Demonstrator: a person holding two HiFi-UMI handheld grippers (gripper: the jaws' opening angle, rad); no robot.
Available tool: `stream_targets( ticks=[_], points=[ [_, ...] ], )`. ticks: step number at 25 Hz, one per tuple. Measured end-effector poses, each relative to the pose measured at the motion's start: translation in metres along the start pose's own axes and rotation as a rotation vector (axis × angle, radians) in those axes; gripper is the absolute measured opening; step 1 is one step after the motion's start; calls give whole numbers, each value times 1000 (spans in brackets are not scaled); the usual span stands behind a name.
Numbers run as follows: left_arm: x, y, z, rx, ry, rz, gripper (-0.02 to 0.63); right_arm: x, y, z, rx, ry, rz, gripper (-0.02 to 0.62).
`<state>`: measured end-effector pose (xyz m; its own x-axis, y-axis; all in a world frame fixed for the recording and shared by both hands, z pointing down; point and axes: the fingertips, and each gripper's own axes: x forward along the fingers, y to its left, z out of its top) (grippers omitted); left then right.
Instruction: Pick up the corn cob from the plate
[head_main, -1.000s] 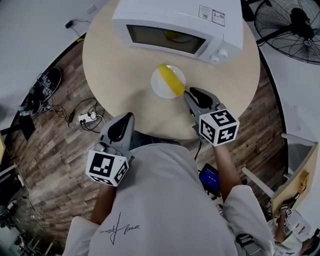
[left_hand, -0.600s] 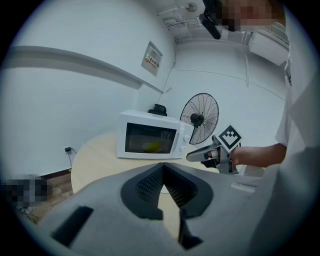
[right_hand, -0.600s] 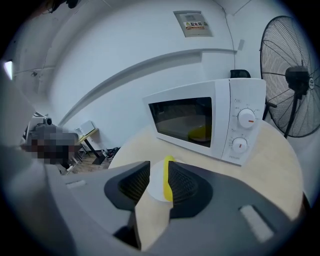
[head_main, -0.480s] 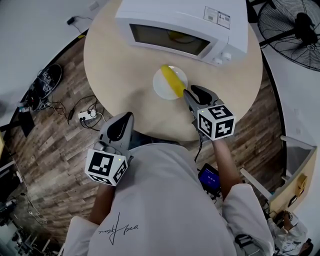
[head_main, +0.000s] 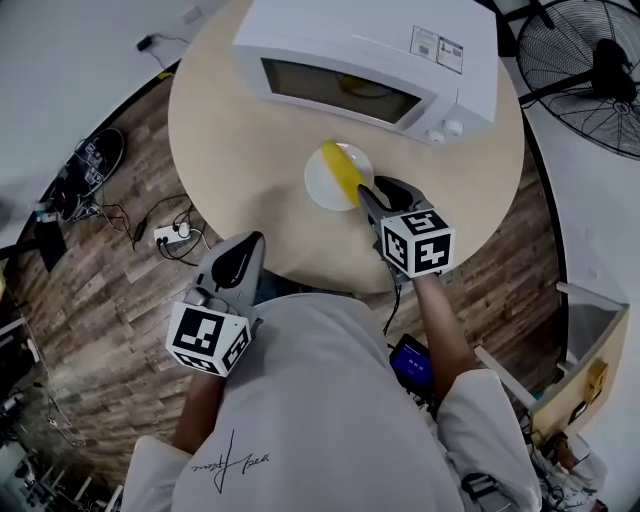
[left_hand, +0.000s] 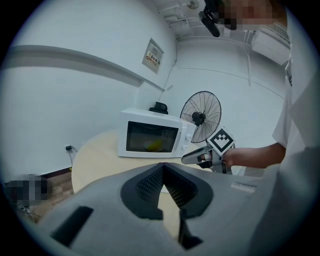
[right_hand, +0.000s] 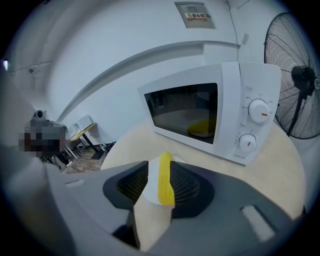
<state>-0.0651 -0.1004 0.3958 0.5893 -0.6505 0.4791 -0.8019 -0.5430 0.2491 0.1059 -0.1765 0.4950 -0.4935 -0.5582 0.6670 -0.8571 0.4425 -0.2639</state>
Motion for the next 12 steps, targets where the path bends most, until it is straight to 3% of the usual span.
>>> stream_targets(
  ticks=[3,7,12],
  points=[
    [2,3,1,-4,3,4,-8,8,1,-1,-6,21,4,158],
    [2,3,-1,47,18,23,-8,18,3,-6,-26,61,14,172],
    [2,5,-5,29,24,14,-8,30,2,-11,-38,97,4,188]
  ],
)
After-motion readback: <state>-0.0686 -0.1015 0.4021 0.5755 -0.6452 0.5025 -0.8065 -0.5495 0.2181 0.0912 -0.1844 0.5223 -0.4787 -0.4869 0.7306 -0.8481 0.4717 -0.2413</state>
